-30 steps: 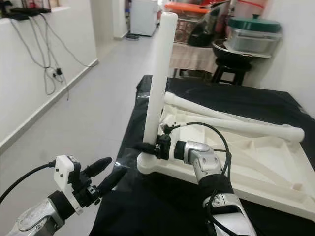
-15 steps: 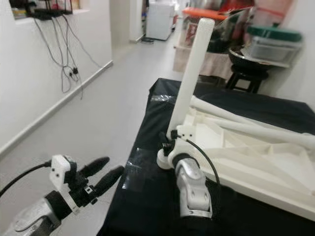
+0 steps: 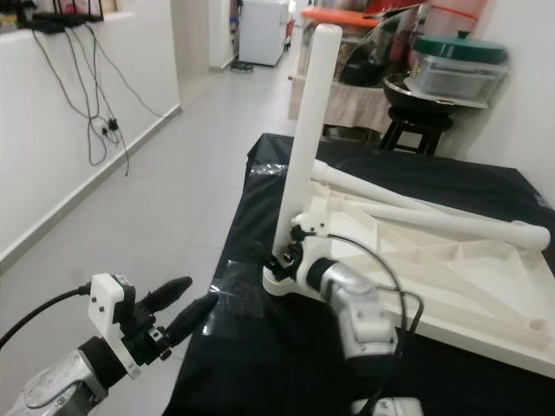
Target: Building children table
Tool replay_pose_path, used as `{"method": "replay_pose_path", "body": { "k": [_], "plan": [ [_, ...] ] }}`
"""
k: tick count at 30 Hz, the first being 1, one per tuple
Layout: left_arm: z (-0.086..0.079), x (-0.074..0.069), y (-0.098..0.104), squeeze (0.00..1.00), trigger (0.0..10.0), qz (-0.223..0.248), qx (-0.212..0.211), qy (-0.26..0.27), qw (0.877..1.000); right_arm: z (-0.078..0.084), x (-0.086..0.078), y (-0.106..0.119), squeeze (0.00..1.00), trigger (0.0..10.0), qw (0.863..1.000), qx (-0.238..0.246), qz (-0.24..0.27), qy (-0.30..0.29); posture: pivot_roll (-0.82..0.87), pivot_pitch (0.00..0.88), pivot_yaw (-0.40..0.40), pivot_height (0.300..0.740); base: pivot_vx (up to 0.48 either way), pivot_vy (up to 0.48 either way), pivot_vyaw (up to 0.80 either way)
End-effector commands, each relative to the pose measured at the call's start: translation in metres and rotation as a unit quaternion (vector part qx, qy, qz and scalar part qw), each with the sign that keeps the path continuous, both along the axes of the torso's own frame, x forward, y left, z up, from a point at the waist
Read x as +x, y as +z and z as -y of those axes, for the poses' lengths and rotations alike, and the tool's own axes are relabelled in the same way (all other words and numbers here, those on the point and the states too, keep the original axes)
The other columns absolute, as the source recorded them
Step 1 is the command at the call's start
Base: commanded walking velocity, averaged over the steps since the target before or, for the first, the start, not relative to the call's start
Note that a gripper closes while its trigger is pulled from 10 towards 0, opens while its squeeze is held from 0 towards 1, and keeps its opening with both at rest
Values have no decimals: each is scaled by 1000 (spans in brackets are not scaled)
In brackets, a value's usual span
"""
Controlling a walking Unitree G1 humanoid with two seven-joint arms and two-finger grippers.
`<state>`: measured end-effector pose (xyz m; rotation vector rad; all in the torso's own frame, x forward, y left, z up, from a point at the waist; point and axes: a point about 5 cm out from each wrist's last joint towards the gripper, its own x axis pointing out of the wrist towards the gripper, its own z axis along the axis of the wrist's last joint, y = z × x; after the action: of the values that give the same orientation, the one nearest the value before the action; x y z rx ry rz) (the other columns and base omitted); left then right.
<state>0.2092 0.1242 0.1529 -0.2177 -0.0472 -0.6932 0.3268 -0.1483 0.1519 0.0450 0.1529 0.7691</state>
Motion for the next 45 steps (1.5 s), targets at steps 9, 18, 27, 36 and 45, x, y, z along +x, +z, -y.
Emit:
{"method": "replay_pose_path", "body": {
  "k": [9,18,27,36,45],
  "plan": [
    [3,0,-3,0,10000,-1,0,-3,1000,-10,9,-2,0,10000,967,76,-128,208,127,0,-100,740,0,0,0],
    [4,-1,-2,0,10000,-2,-1,-4,1000,-9,12,2,0,0,956,109,-138,235,121,0,-98,740,0,0,0],
    [3,-2,-1,0,10000,0,-1,-5,1000,6,21,2,0,0,999,45,-6,23,111,0,-86,740,0,0,0],
    [-3,-3,1,0,10000,-3,1,-4,1000,-28,-36,-11,0,0,965,-61,76,-243,76,0,-56,740,0,0,0],
    [-5,0,-1,0,10000,-3,3,1,1000,-40,-28,-18,0,10000,974,-79,47,-206,106,0,-69,740,0,0,0]
  ]
}}
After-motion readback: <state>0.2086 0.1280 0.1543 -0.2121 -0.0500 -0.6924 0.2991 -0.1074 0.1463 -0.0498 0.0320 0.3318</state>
